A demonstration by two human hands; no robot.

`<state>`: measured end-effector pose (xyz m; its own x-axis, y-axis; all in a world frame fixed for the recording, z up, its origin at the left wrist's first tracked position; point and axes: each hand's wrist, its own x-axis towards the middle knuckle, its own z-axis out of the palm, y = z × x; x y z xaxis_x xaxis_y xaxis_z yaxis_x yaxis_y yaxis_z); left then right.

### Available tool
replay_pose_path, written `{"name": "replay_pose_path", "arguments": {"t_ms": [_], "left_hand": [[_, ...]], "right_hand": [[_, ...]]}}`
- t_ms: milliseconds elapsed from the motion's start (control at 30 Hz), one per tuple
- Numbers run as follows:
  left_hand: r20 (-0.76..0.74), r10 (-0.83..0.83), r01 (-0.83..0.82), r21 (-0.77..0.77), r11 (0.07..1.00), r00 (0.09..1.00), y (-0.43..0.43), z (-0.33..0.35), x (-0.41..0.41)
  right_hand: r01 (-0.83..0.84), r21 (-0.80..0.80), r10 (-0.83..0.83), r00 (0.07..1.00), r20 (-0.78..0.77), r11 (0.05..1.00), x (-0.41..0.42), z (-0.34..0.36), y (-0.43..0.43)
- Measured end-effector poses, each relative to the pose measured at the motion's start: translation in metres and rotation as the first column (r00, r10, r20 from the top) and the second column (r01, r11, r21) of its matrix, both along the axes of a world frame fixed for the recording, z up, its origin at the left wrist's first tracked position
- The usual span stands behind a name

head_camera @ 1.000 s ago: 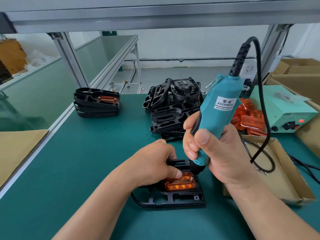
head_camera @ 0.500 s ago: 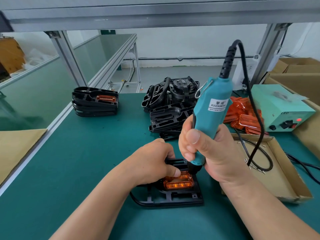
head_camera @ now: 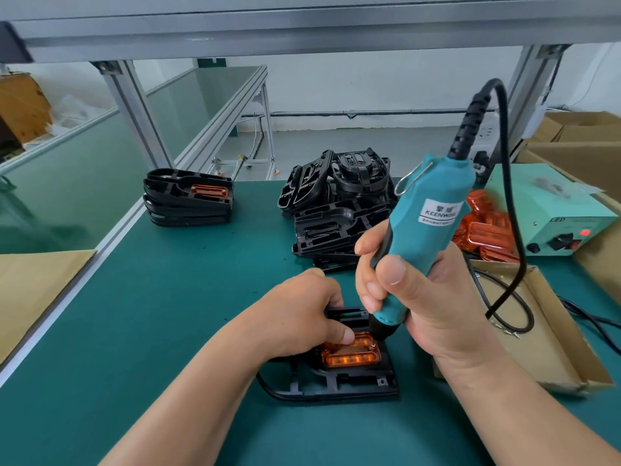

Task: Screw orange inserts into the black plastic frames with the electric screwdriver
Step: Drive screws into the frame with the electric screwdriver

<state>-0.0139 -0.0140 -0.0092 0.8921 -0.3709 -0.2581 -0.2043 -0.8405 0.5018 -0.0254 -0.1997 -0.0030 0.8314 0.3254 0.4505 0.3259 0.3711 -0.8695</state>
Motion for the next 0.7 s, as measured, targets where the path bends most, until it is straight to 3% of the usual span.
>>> {"name": "replay_pose_path", "arguments": {"t_ms": [133,233,400,500,600,700], "left_hand": [[0.02,-0.006,0.006,0.0,1.0,1.0,0.0,0.0,-0.001],[0.042,-0.012,0.011,0.017,1.0,0.999,0.001,-0.003,0.0],[0.028,-0.026,0.027,-0.044,0.999,0.999,0.009,-0.008,0.003],[0.005,0.035,-0.033,-0.229,0.973,0.999,0.015,-0.008,0.005],[-0.077,0.211,-0.219,-0.534,0.817,0.974,0.019,-0.004,0.009],[-0.29,0.162,-0.329,-0.744,0.581,0.943,0.017,0.005,0.008]], "right_hand": [[0.034,-0.032,-0.031,0.997,0.076,0.999,-0.003,0.0,0.002],[0.03,0.091,-0.035,0.998,0.054,0.995,-0.002,0.006,0.0],[0.194,0.315,-0.159,0.978,-0.135,0.929,0.011,0.007,-0.012],[0.321,0.425,-0.205,0.933,-0.297,0.846,0.02,-0.001,-0.018],[0.401,0.482,-0.208,0.89,-0.405,0.779,0.027,-0.009,-0.021],[0.445,0.481,-0.231,0.868,-0.44,0.755,0.032,-0.013,-0.018]]}}
